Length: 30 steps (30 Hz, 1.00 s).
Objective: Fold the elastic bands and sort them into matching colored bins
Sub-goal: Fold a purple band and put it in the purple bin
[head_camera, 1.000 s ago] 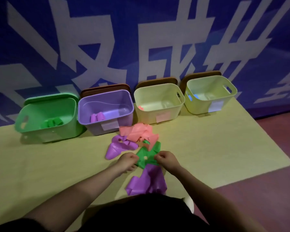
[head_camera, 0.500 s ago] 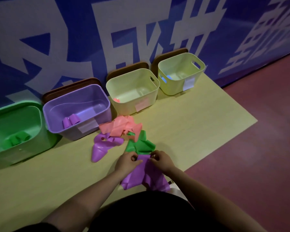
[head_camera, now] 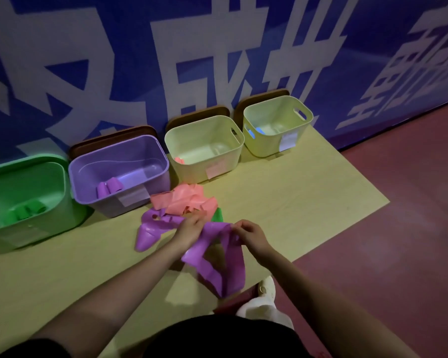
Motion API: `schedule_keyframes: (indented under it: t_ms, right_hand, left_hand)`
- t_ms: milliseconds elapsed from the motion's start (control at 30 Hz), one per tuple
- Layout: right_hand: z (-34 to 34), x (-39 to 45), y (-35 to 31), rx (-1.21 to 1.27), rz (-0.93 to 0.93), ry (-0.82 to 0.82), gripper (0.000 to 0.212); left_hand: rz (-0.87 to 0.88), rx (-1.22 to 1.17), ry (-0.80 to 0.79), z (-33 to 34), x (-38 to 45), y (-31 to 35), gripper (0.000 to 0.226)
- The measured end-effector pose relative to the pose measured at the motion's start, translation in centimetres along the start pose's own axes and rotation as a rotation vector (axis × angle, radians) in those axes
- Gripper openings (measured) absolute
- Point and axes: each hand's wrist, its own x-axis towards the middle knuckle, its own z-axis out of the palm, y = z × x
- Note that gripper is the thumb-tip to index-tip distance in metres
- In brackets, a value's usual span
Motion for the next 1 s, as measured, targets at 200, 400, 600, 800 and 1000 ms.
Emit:
schedule_keyframes:
  t_ms: [200,400,600,800,1000]
  right_hand:
    - [-0.5,3.1,-7.6,0.016,-0.102,0.002,0.021]
    - [-0.2,6.8,-12.1,0.355,-0.029,-0.002,0.012]
    - [-0.5,9.0,-14.9,0.645,0.028,0.063,0.01]
    - [-3.2,9.4,-16.5,0.297,-0.022,0.129,0.017]
    - [-4.4,7.5,-18.7,-0.102,-0.289,0.029,0.003]
  left_hand:
    - [0.002,-0.234,0.104,-3.2,2.7,6.6,0.026]
    - [-0.07,-0.476,-0.075,-6.4,1.4,7.2,0.016]
    - [-0.086,-0.739,-0.149,-8.0,-0.6,8.0,0.026]
    - [0.12,-1.066,-0.073,-7.9,-2.1,13.9,0.019]
    - [0.267,-0.967,0.123,-7.3,-2.6,19.3,0.028]
